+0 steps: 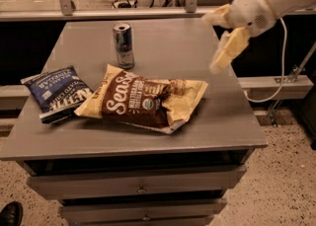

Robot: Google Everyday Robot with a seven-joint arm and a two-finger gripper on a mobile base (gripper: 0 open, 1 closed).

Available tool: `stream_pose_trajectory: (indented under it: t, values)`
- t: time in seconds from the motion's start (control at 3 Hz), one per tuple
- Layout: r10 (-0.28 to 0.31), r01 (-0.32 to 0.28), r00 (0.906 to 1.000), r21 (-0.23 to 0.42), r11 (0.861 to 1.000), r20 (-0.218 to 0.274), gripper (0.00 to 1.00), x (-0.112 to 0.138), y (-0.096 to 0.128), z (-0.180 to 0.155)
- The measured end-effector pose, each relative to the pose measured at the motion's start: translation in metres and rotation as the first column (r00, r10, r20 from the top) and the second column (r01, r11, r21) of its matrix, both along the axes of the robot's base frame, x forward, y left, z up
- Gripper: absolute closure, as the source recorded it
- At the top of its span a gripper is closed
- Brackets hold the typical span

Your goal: Move brown chip bag near blue chip bag

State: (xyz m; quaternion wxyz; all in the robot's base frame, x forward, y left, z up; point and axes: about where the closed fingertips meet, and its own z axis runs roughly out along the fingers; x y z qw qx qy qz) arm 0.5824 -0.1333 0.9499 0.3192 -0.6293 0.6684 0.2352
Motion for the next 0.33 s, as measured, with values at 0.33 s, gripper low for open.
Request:
stream_pose_trajectory:
  t: [0.33]
  values:
    - [-0.148,0.144,0.9882,0.090,0.985,0.039,0.00,0.0094,-0.0675,0.0356]
